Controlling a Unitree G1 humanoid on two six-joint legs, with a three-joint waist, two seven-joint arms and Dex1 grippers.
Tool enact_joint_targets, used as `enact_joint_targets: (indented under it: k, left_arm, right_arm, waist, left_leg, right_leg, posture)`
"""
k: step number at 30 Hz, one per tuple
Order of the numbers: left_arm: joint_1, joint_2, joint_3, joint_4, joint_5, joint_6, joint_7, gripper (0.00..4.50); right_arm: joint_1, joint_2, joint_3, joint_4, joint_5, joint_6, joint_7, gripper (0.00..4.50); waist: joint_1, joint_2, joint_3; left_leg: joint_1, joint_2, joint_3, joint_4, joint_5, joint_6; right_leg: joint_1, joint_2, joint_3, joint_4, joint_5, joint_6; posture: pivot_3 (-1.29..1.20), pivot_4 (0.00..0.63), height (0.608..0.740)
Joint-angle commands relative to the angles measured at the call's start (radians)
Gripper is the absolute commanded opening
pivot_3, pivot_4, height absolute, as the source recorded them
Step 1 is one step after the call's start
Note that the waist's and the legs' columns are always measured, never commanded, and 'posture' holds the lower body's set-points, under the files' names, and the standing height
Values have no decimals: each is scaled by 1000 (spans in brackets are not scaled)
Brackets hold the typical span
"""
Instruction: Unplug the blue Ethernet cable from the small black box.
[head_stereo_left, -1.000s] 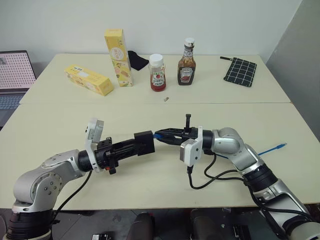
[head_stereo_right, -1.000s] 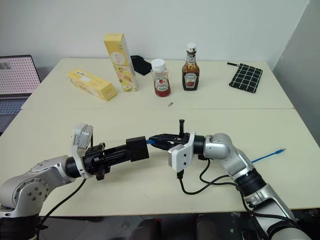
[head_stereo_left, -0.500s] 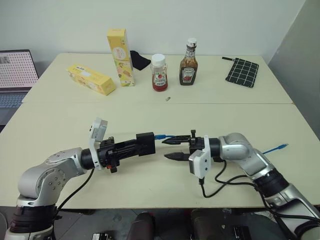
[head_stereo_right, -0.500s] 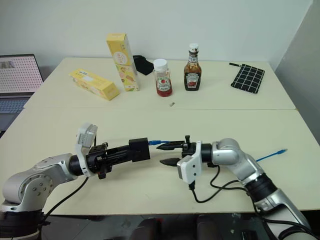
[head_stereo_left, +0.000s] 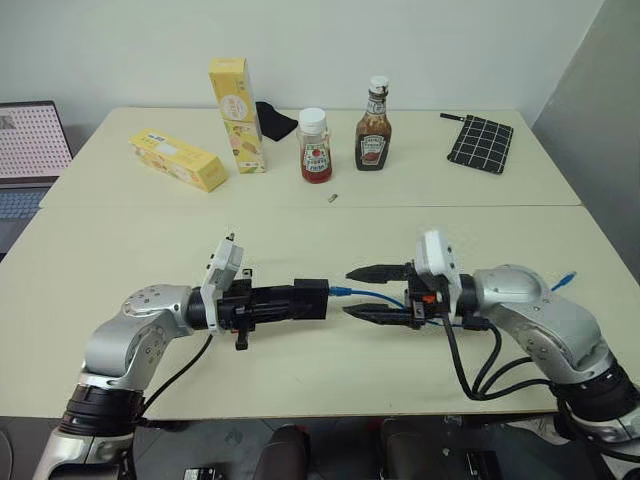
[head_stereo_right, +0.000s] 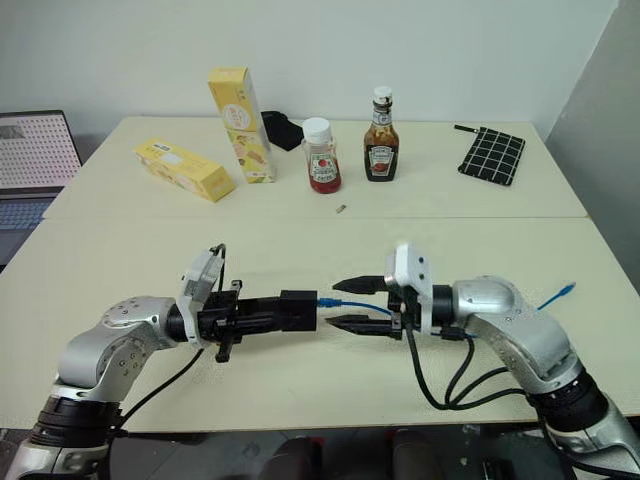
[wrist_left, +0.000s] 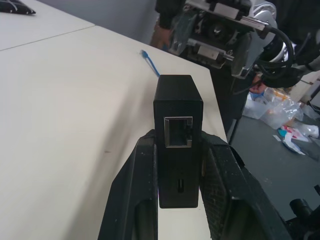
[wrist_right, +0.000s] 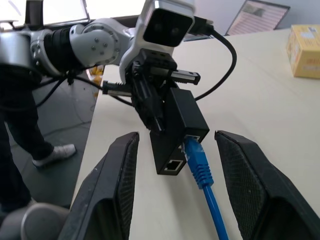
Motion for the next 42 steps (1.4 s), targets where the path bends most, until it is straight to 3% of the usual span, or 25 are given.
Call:
enact_joint_targets:
  k: [1,27,37,42]
  left_arm:
    - [-23,1,14,1,-19,-7,-39,775]
    - [-7,2,43,-12,-33,13,-39,775]
    - [-5,8,38,-20,-31,13,-42,775]
    - [0,11,27,-33,-28,12,-52,775]
  right_arm:
    - [-31,72,-48,-13,53,84,-74,2552]
    - [-95,112,-35,90,-37,169,65,2552]
    - [-100,110,-39,97,-53,174,94,177]
    - [-105,105,-33,98,-56,181,113,37]
  waist:
    - [0,0,0]
    - [-1,0,0]
    - [-1,0,0]
    - [-1,0,0]
  left_leg:
    - [0,0,0,0,0,0]
    - [-2,0,0,0,0,0]
    - [-1,0,0,0,0,0]
    - [-2,0,0,0,0,0]
  right_leg:
    - [0,0,0,0,0,0]
    - [-2,0,0,0,0,0]
    - [-2,0,0,0,0,0]
    - [-2,0,0,0,0,0]
  posture:
    - [0,150,740]
    - [0,150,740]
    - [0,150,740]
    - [0,150,740]
